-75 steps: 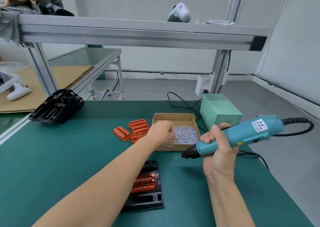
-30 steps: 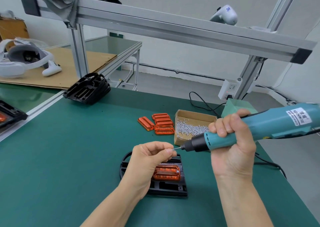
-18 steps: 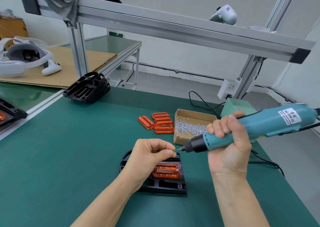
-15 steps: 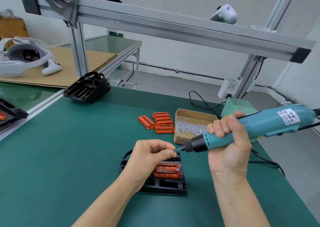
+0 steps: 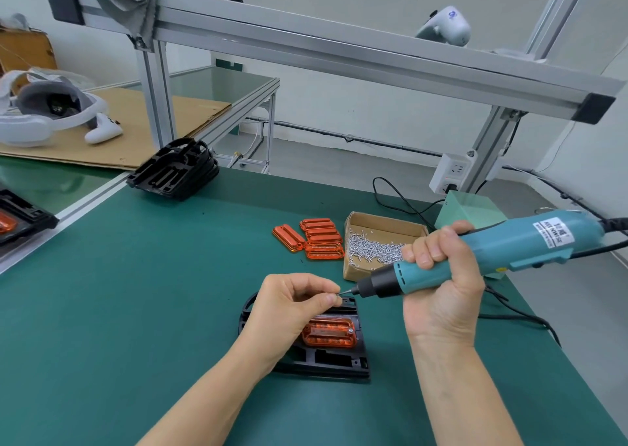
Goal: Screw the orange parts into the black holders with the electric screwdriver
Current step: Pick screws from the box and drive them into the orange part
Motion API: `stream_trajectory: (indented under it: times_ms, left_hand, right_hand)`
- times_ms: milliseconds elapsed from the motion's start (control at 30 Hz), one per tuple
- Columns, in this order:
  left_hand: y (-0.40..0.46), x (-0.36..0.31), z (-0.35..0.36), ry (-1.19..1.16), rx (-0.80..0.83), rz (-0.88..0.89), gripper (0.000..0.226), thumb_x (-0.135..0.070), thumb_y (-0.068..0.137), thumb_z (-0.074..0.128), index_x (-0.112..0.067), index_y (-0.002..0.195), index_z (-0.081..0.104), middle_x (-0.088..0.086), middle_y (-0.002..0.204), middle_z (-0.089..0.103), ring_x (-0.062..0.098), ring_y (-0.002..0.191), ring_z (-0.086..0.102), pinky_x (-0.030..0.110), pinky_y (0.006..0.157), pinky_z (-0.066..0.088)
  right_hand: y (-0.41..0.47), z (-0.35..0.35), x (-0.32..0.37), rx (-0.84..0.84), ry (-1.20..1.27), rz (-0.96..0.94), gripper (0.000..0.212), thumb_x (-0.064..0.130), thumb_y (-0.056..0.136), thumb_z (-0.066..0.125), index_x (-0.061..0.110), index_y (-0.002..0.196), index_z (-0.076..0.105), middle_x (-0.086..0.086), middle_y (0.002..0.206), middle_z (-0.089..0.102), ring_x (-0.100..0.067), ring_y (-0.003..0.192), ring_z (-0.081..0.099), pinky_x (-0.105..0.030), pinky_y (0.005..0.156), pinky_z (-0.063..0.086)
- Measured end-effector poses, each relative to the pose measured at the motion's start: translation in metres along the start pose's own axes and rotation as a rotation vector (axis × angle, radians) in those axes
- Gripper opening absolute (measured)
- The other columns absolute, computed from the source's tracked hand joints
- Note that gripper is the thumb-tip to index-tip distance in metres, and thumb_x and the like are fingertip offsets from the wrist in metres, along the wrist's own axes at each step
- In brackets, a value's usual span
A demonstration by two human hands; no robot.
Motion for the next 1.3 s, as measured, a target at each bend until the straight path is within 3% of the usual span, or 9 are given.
stream_trajectory:
  times_ms: [167, 333, 467, 633, 767, 967, 1067, 1200, 1300]
  left_hand:
    - [0.000, 0.000, -0.007, 0.076, -0.024, 0.049, 0.018, -0.010, 0.076, 0.076, -0.028, 0.078, 0.077, 0.003, 0.081, 0.075, 0.021, 0.082, 0.070, 0.035, 0.080, 0.055]
    - [-0.002, -0.006, -0.015, 0.331, -0.077, 0.210, 0.027, -0.010, 0.079, 0.075, -0.036, 0.076, 0.072, -0.011, 0.080, 0.072, 0.006, 0.079, 0.066, 0.017, 0.078, 0.050]
    - [-0.005, -0.009, -0.016, 0.410, -0.040, 0.269, 0.023, -0.010, 0.080, 0.074, -0.032, 0.082, 0.069, -0.014, 0.080, 0.071, 0.002, 0.077, 0.065, 0.012, 0.076, 0.048]
    - [-0.004, -0.009, -0.019, 0.428, -0.016, 0.239, 0.023, -0.012, 0.082, 0.072, -0.033, 0.091, 0.065, -0.016, 0.081, 0.070, 0.002, 0.078, 0.062, 0.012, 0.078, 0.046]
    - [-0.006, -0.007, -0.022, 0.483, 0.002, 0.203, 0.040, -0.014, 0.079, 0.075, -0.039, 0.107, 0.060, -0.025, 0.095, 0.068, -0.002, 0.094, 0.059, 0.017, 0.089, 0.043]
    - [-0.016, 0.006, -0.049, 0.701, 0.060, 0.052, 0.079, -0.054, 0.059, 0.077, -0.056, 0.128, 0.038, -0.037, 0.131, 0.033, -0.002, 0.132, 0.019, 0.024, 0.105, 0.022]
    - [-0.024, 0.011, -0.049, 0.817, 0.188, 0.032, 0.096, -0.060, 0.054, 0.080, -0.054, 0.135, 0.029, -0.052, 0.121, 0.009, -0.019, 0.122, -0.001, 0.023, 0.106, 0.011]
    - [-0.024, 0.013, -0.043, 0.938, 0.216, 0.117, 0.103, -0.062, 0.057, 0.078, -0.042, 0.143, 0.026, -0.039, 0.135, 0.017, -0.028, 0.121, -0.017, 0.023, 0.114, -0.004]
    - [-0.024, 0.013, -0.042, 0.960, 0.210, 0.132, 0.102, -0.060, 0.058, 0.077, -0.041, 0.143, 0.025, -0.037, 0.133, 0.017, -0.028, 0.117, -0.012, 0.021, 0.113, -0.002]
  right_hand:
    - [0.000, 0.002, -0.004, -0.005, 0.012, 0.016, 0.023, 0.004, 0.084, 0.050, 0.025, 0.079, 0.054, 0.010, 0.056, 0.040, -0.007, 0.047, 0.040, -0.021, 0.055, 0.042]
    - [-0.002, 0.005, -0.012, -0.017, 0.039, 0.056, 0.025, 0.003, 0.084, 0.051, 0.026, 0.077, 0.056, 0.009, 0.057, 0.039, -0.007, 0.048, 0.039, -0.021, 0.054, 0.042]
    - [-0.003, 0.008, -0.016, -0.004, 0.034, 0.086, 0.025, 0.004, 0.083, 0.053, 0.027, 0.075, 0.059, 0.010, 0.056, 0.040, -0.006, 0.047, 0.039, -0.021, 0.053, 0.042]
    - [0.000, 0.012, -0.017, -0.001, 0.020, 0.103, 0.021, 0.004, 0.082, 0.054, 0.025, 0.079, 0.056, 0.009, 0.055, 0.040, -0.006, 0.047, 0.039, -0.021, 0.053, 0.042]
    - [0.001, 0.016, -0.020, 0.024, 0.004, 0.116, 0.020, 0.004, 0.081, 0.055, 0.024, 0.079, 0.057, 0.009, 0.055, 0.041, -0.006, 0.047, 0.040, -0.021, 0.053, 0.042]
    - [0.003, 0.023, -0.027, 0.106, -0.093, 0.194, 0.018, 0.005, 0.078, 0.057, 0.022, 0.081, 0.054, 0.007, 0.055, 0.041, -0.008, 0.045, 0.039, -0.021, 0.051, 0.041]
    - [0.001, 0.026, -0.036, 0.155, -0.166, 0.232, 0.018, 0.003, 0.077, 0.058, 0.021, 0.080, 0.054, 0.005, 0.055, 0.041, -0.009, 0.045, 0.040, -0.022, 0.051, 0.041]
    - [-0.004, 0.028, -0.047, 0.210, -0.225, 0.284, 0.018, 0.003, 0.078, 0.059, 0.020, 0.081, 0.054, 0.004, 0.055, 0.041, -0.011, 0.045, 0.039, -0.023, 0.051, 0.040]
    - [-0.006, 0.029, -0.052, 0.242, -0.261, 0.292, 0.018, 0.003, 0.078, 0.059, 0.018, 0.082, 0.053, 0.002, 0.055, 0.041, -0.012, 0.045, 0.039, -0.023, 0.050, 0.040]
Point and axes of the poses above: each hand's wrist, its own y-axis towards the middle knuckle, its own z-axis out of the palm, x = y × z, the point moved 5 cm from there along y, towards the middle knuckle
